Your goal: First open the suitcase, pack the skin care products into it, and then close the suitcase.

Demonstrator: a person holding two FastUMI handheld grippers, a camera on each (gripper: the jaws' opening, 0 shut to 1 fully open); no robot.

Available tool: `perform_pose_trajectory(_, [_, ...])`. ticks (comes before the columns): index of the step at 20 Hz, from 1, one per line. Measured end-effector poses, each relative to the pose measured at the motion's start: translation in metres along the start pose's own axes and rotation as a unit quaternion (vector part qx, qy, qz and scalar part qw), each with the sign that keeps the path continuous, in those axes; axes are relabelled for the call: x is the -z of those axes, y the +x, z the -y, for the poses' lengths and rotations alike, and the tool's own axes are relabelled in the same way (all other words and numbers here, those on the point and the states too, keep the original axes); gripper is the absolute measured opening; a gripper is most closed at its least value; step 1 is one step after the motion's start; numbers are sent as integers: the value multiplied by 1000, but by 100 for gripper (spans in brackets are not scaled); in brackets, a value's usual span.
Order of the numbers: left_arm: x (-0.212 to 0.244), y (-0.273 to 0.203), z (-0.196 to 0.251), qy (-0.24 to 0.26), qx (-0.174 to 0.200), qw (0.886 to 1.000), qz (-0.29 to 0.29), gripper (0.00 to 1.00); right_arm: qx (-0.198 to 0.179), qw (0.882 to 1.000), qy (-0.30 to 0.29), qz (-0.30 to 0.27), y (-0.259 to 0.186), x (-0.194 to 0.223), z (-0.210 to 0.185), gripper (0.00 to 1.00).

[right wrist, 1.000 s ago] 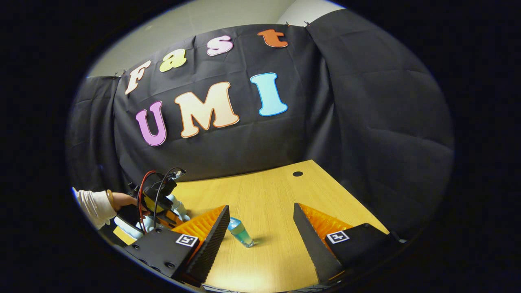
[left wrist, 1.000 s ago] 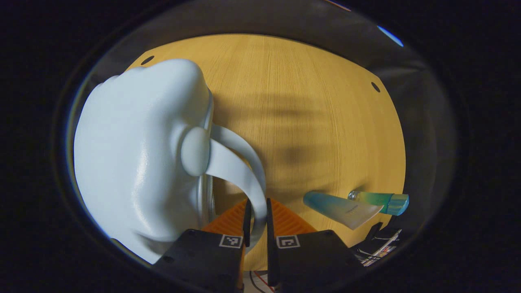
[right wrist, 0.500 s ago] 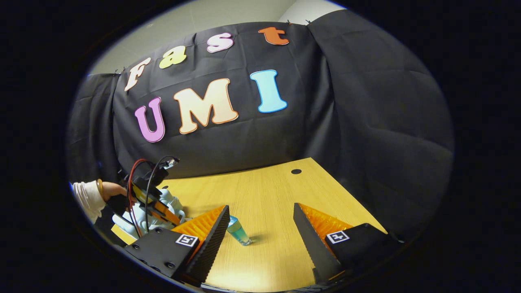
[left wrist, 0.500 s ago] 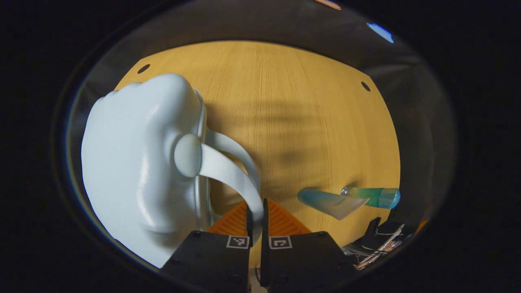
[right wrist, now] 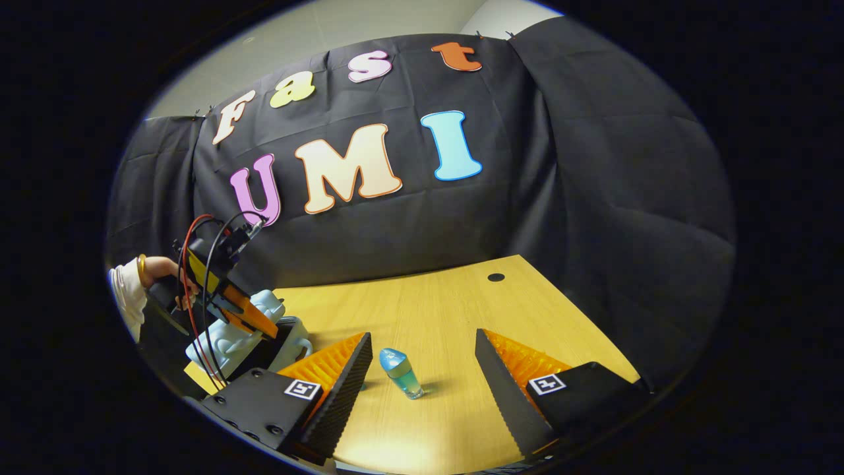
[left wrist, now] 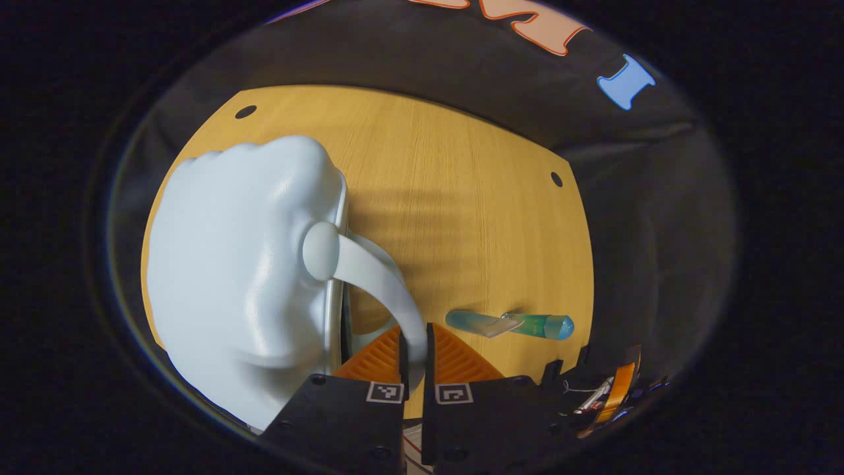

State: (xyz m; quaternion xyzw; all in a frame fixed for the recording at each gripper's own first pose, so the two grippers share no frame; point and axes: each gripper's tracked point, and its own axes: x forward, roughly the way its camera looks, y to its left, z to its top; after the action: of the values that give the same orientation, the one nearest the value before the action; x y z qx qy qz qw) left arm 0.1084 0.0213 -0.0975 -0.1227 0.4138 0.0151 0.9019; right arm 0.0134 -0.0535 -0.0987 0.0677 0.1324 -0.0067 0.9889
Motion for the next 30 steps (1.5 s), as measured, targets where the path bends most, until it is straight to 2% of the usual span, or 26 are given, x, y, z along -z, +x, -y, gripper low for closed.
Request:
perform_pose_trajectory(7, [-37, -89, -23, -25, 32, 997, 65, 3, -19, 1000, -12, 0, 0, -3, -19, 98])
perform_pose_trajectory(11, [-54, -138, -58, -37, 15, 993, 108, 4, -29, 999, -21, 2, -2, -6, -29, 98])
perform_pose_trajectory(16, [-70, -191, -118, -71, -20, 983, 168, 3, -40, 999, -28, 2, -3, -8, -38, 98])
perform_pose_trajectory(21, [-62, -218, -153, -78, -3, 978, 194, 4, -53, 998, -20, 9, -7, -18, -51, 98])
perform_pose_trajectory(25, [-53, -230, -195, -78, -37, 975, 204, 4, -54, 998, -21, 14, -7, -23, -57, 98])
perform_pose_trajectory(30, [-31, -241, -264, -87, -110, 970, 200, 3, -51, 998, -24, 13, -11, -18, -66, 98])
